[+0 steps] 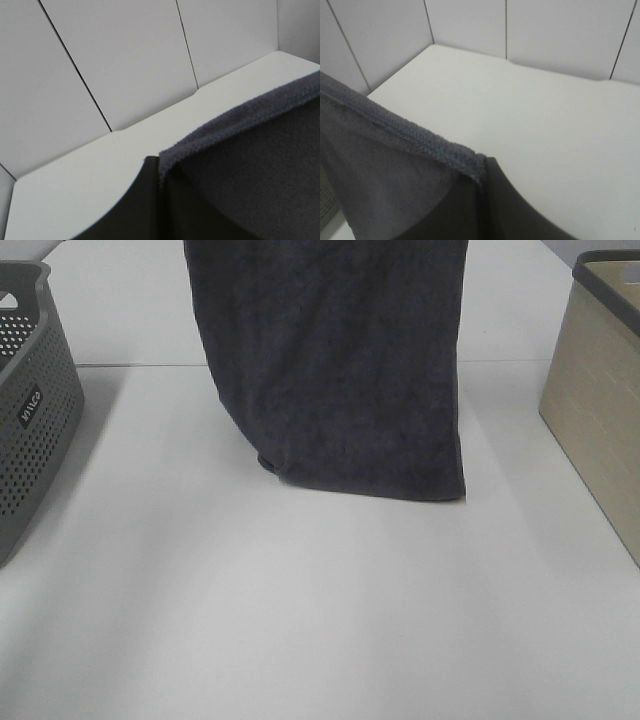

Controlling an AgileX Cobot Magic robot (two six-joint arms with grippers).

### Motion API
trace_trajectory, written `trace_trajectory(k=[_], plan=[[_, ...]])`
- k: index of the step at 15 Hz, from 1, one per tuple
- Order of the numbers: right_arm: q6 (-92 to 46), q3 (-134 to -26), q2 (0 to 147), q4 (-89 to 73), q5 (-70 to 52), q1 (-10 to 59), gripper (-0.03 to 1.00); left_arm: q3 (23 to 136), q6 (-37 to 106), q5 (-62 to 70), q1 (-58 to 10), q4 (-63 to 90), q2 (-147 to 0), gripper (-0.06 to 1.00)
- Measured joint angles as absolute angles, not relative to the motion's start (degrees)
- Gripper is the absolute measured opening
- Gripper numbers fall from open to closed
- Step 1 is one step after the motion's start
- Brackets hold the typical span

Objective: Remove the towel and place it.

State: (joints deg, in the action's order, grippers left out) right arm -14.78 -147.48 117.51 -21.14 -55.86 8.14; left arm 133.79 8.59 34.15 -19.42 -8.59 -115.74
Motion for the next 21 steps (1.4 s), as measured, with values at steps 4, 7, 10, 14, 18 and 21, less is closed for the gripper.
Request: trace_trajectory(k=[4, 7, 10, 14, 18, 21], plan=[[-19.02, -151.72, 119.63, -22.17, -47.84, 7.73, 0.02, 144.44, 9.22, 24.87, -19.42, -11.8, -122.9, 0.0], [-22.06, -151.95, 119.63, -24.06, -43.37, 7.68, 0.02, 146.91, 9.97, 17.19, -19.42, -12.38, -123.36, 0.0], [-23.03, -151.95, 119.86, -24.29, -42.8, 7.68, 0.02, 146.91, 10.71, 16.27, -19.42, -12.43, -124.05, 0.0], [-23.09, -151.95, 120.66, -24.29, -44.12, 7.68, 0.02, 146.91, 10.71, 18.22, -19.37, -12.43, -125.54, 0.0], [-22.8, -151.95, 120.78, -24.24, -48.3, 7.68, 0.02, 146.91, 10.77, 25.67, -19.25, -11.12, -125.99, 0.0], [-20.0, -151.95, 120.66, -24.12, -63.48, 7.68, 0.02, 146.91, 10.77, 46.29, -19.25, -6.02, -125.25, 0.0]])
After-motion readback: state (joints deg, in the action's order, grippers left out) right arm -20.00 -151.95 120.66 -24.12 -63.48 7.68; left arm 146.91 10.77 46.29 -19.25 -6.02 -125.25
